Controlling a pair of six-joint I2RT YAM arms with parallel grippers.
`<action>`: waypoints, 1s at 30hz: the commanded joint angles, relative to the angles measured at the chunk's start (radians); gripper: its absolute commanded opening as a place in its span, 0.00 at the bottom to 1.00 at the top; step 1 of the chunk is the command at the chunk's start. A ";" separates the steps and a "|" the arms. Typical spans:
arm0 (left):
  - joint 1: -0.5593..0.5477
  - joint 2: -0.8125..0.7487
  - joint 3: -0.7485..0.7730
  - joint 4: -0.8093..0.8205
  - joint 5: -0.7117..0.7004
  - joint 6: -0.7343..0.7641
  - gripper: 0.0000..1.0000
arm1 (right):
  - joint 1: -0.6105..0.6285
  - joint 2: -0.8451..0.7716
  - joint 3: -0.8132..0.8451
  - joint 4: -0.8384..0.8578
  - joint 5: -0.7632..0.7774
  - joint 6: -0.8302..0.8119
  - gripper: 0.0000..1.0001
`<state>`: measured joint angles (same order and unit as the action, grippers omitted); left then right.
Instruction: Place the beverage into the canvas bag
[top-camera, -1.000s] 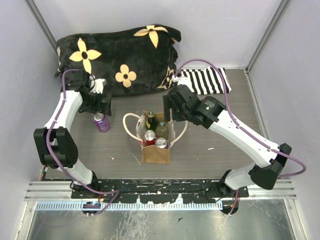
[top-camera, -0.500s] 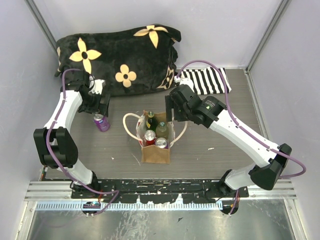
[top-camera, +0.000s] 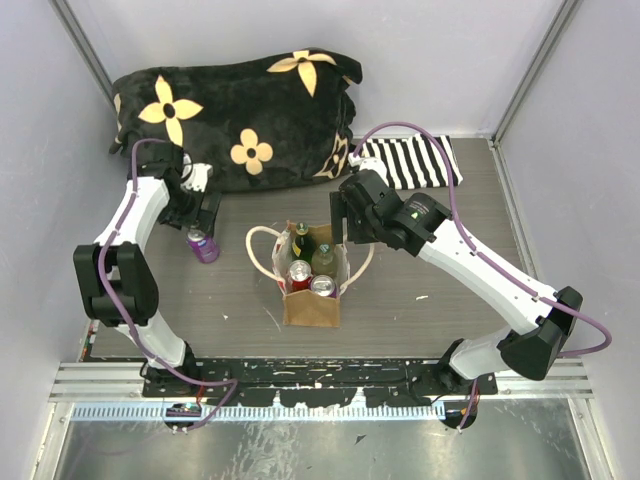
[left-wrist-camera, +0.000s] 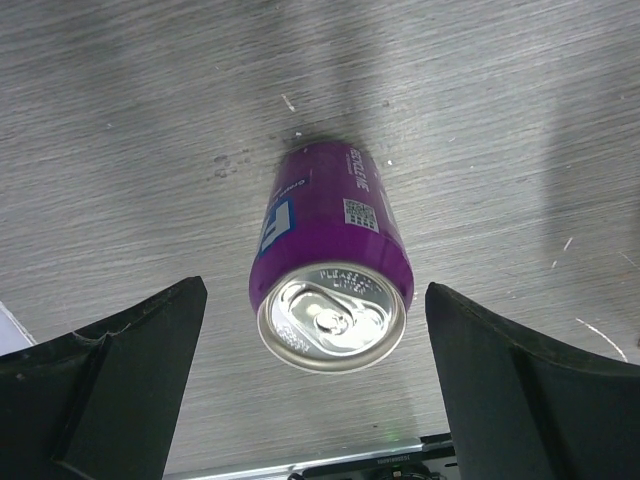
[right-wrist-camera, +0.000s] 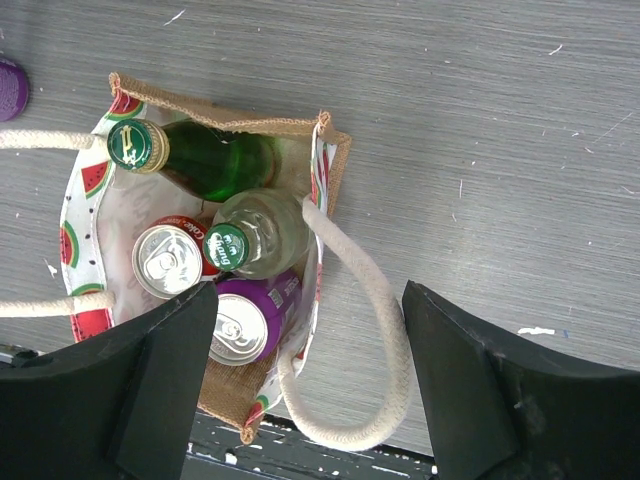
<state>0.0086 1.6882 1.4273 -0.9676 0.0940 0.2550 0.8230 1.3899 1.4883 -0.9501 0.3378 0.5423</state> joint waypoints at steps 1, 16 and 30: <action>-0.005 0.028 0.029 -0.022 -0.010 0.015 0.98 | -0.002 -0.035 -0.006 0.036 0.005 0.025 0.80; -0.013 0.023 -0.046 -0.058 -0.002 0.026 0.94 | -0.004 -0.038 -0.016 0.037 0.007 0.026 0.80; -0.024 0.036 -0.022 -0.019 -0.029 0.026 0.89 | -0.010 -0.064 -0.043 0.042 0.009 0.028 0.80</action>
<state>-0.0082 1.7233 1.3827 -1.0008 0.0803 0.2691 0.8162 1.3712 1.4422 -0.9405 0.3382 0.5552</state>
